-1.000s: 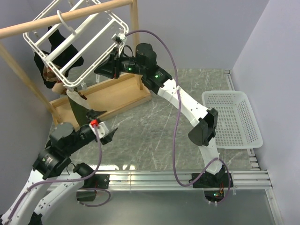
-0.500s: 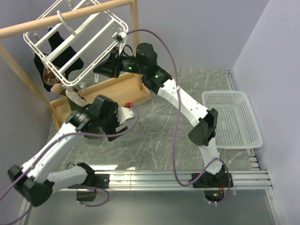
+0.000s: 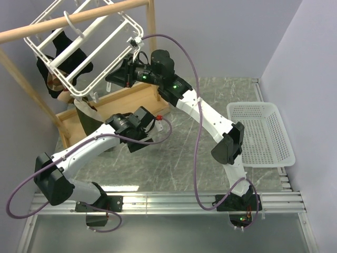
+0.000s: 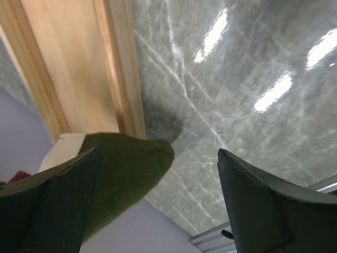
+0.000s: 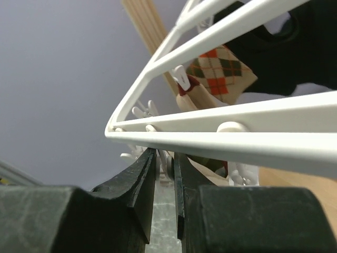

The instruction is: Clip the underwear to the hanger

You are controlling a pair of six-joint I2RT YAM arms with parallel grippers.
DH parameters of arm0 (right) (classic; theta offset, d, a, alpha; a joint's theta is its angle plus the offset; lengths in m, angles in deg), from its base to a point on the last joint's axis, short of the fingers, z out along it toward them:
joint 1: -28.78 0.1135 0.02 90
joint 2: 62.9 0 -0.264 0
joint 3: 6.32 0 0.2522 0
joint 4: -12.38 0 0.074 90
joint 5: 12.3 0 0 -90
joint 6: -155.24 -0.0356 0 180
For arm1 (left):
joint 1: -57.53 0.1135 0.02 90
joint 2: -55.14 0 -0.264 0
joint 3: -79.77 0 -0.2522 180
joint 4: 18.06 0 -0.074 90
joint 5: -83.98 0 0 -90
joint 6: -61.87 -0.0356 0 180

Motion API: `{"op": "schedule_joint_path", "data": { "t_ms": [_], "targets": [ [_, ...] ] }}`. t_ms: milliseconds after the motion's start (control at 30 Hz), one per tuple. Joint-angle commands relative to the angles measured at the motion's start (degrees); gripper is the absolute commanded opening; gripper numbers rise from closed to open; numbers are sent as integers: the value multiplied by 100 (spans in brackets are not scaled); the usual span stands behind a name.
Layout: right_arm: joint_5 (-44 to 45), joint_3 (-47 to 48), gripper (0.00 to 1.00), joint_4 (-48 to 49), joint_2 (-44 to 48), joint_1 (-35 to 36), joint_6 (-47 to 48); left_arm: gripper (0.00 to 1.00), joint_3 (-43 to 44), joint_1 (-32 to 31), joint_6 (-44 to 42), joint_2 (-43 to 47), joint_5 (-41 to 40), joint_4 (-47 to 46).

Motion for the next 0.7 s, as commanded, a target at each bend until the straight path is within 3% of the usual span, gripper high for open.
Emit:
{"op": "schedule_joint_path", "data": {
  "t_ms": [0,300,667],
  "targets": [
    [923,-40,0,0,385,94,42,95,-207,-223,265,176,-557,-36],
    [1837,-217,0,-9,605,340,235,94,-858,-637,397,722,-363,-546],
    [2585,-164,0,-211,623,515,429,99,-990,-681,-244,406,-1365,-301]
  ]
}}
